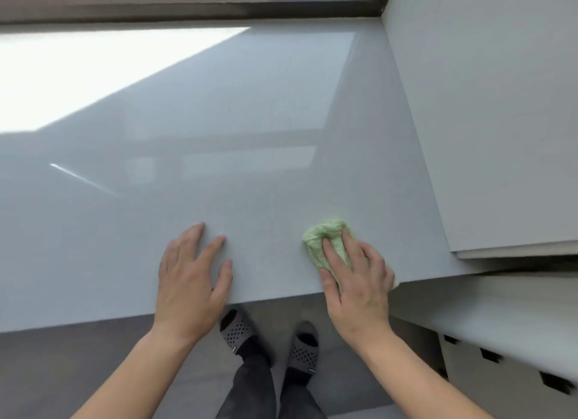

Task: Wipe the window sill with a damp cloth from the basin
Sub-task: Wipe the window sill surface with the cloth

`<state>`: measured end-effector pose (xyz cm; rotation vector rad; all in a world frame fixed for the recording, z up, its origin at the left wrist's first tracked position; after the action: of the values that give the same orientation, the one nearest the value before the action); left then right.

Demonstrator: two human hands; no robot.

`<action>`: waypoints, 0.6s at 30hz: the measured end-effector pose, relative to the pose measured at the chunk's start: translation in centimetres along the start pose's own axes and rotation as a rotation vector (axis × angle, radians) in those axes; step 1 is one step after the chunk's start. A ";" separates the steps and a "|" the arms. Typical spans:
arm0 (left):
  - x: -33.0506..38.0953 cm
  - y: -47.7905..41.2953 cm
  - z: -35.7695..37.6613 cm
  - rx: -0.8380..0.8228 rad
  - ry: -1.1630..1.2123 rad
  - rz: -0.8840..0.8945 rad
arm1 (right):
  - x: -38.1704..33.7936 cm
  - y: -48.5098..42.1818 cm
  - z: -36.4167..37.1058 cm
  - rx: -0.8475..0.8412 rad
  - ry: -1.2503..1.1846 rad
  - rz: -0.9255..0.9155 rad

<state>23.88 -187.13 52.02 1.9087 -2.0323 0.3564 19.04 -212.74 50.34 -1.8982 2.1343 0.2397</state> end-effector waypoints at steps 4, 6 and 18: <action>-1.1 1.9 -1.1 0.026 0.060 -0.072 | -4.9 0.8 1.6 0.007 -0.067 -0.245; -1.6 2.6 -2.0 0.031 0.093 -0.105 | -6.6 0.7 2.2 0.006 -0.093 -0.350; -6.6 7.7 -10.3 0.067 0.379 -0.508 | -14.3 -2.5 -2.1 -0.326 -0.514 -0.042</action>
<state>17.18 -176.37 59.14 2.1154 -1.2627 0.5995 22.81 -200.17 56.98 -1.7818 1.7809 1.0003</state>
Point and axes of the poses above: each hand's wrist, its own y-axis away from the middle knuckle, its own z-axis out of the palm, x = y × z, the point moved 1 cm from there along -y, towards the middle knuckle, and after that the axes turned 6 degrees about x, right-handed, at the moved point
